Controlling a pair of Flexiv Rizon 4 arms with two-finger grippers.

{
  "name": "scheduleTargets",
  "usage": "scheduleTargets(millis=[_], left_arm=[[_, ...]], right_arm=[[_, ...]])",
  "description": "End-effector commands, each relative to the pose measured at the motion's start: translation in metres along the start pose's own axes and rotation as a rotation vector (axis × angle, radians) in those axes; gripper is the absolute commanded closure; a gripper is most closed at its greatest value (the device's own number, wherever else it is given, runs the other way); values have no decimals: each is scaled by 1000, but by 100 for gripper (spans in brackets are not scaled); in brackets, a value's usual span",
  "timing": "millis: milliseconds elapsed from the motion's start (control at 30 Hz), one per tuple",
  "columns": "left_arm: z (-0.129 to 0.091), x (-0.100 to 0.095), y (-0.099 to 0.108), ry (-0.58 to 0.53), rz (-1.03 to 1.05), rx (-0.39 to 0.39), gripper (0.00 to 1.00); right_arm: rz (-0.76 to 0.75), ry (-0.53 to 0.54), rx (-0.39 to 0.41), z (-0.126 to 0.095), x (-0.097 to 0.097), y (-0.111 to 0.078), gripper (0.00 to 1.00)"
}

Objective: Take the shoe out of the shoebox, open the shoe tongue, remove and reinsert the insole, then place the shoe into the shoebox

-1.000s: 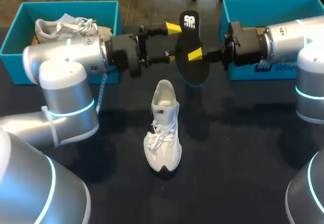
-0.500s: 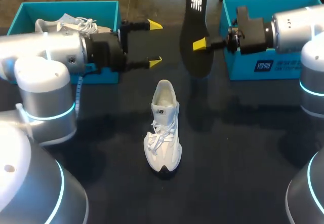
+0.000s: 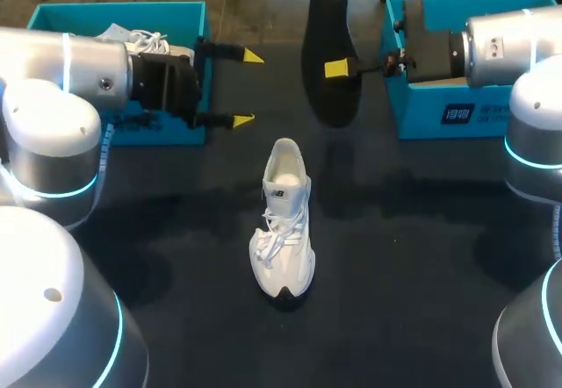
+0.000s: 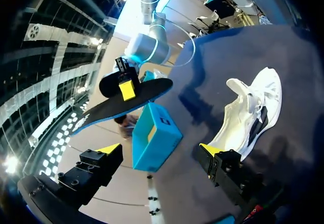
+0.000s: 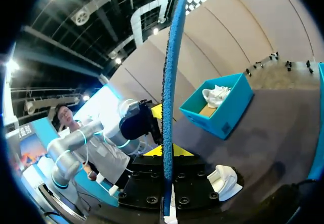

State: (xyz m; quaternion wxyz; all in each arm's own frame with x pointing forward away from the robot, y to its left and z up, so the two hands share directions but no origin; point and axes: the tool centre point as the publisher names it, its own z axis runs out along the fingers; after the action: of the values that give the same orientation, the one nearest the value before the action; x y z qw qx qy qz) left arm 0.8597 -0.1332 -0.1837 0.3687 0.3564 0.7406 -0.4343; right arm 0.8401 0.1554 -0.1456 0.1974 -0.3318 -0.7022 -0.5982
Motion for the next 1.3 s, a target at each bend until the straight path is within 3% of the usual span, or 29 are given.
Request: scheduleTargets(millis=[33, 733, 1000, 1300], left_arm=[[0, -2, 0, 61, 0, -2, 0], [0, -2, 0, 61, 0, -2, 0], [2, 4, 9, 135, -53, -31, 0], [-2, 26, 22, 224, -193, -66, 0]], right_arm=[[0, 0, 2, 2, -1, 1, 100], [0, 0, 2, 2, -1, 1, 100], [-138, -24, -42, -4, -22, -19, 100], [-198, 1, -58, 10, -52, -29, 100]])
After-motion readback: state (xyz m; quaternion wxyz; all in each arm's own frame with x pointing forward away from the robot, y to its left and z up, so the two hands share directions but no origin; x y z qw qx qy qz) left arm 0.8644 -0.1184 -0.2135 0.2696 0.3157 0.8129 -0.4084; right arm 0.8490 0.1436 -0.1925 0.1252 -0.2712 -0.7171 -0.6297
